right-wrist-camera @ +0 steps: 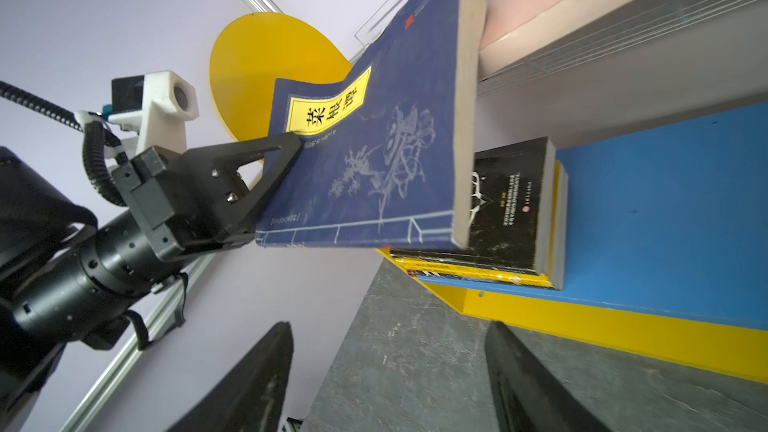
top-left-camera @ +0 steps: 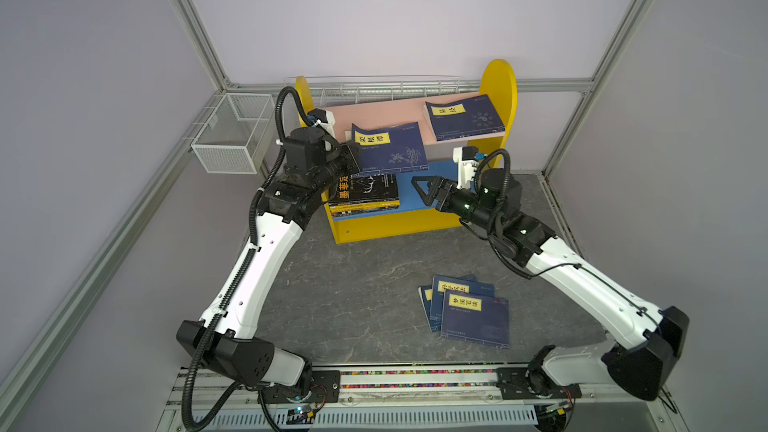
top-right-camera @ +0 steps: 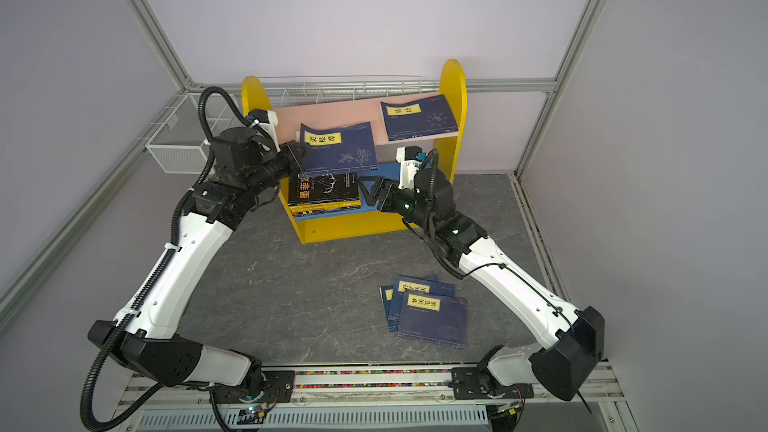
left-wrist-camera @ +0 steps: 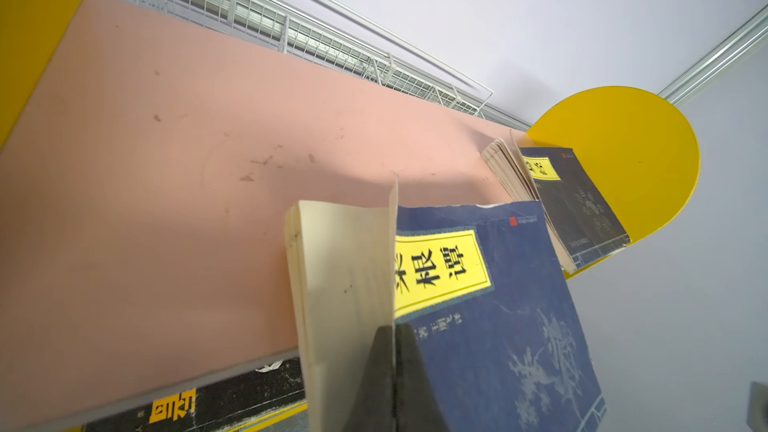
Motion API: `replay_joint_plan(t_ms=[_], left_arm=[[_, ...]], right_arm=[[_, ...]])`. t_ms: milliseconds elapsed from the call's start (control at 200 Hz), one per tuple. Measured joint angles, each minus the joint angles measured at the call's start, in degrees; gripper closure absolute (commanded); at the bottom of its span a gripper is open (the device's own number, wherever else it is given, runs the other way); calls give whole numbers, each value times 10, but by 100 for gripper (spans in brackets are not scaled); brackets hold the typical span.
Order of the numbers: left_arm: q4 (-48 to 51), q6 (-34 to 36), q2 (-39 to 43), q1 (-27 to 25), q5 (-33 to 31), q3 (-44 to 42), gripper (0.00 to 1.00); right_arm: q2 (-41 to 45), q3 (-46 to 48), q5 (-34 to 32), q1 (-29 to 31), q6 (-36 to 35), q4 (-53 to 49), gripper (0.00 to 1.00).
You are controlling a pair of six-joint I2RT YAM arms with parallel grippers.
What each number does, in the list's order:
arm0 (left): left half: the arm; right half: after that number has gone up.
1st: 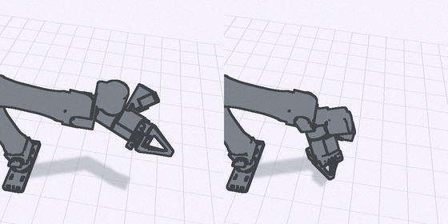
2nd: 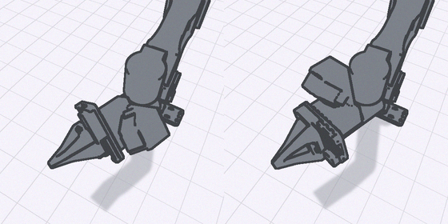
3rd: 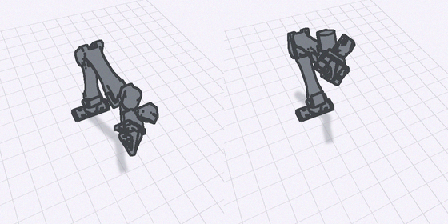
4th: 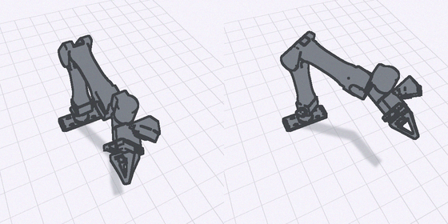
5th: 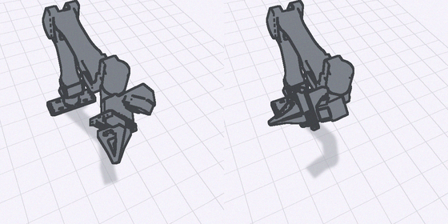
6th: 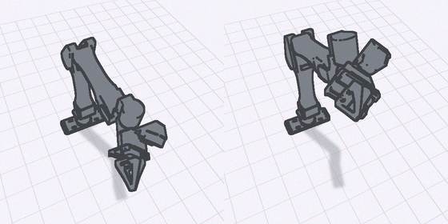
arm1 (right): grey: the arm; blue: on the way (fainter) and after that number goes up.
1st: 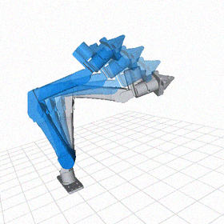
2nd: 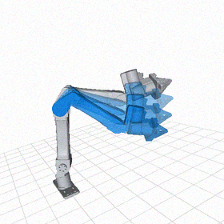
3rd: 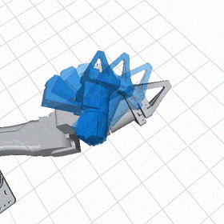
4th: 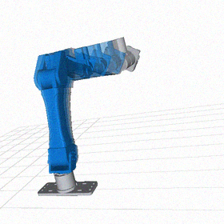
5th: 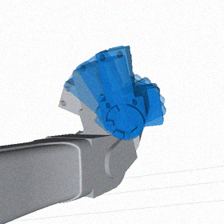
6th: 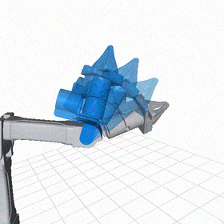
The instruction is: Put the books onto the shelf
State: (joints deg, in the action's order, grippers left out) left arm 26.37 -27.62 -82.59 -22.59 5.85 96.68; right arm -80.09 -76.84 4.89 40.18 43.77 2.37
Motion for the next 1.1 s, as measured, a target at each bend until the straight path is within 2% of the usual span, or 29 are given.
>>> replay_joint_plan(t_ms=[210,385,465,535,635,925,950,990,1050,1100], left_arm=[[-15,-24,3,0,3,-9,100],[-31,-43,3,0,9,-18,100],[-46,-54,6,0,12,-30,100],[-60,-63,10,-1,12,-42,100],[-75,-69,17,-6,8,-55,100],[-100,-80,40,-20,-5,-91,100],[-101,-80,42,-21,-7,-92,94],[-102,-80,45,-22,-9,-92,70],[-102,-79,50,-22,-11,-92,46],[-102,-79,55,-24,-14,-92,36]], right_arm=[[-51,-6,-1,16,44,61,29],[-62,-6,-7,19,85,127,37],[-64,-7,-13,21,97,154,46],[-68,-9,-23,24,101,174,58],[-77,-17,-32,27,104,185,71],[-92,-67,-42,30,89,183,90],[-92,-72,-40,30,85,181,92],[-95,-83,-38,30,80,172,93],[-101,-104,-31,30,68,155,93],[-108,-125,-19,27,58,141,93]])
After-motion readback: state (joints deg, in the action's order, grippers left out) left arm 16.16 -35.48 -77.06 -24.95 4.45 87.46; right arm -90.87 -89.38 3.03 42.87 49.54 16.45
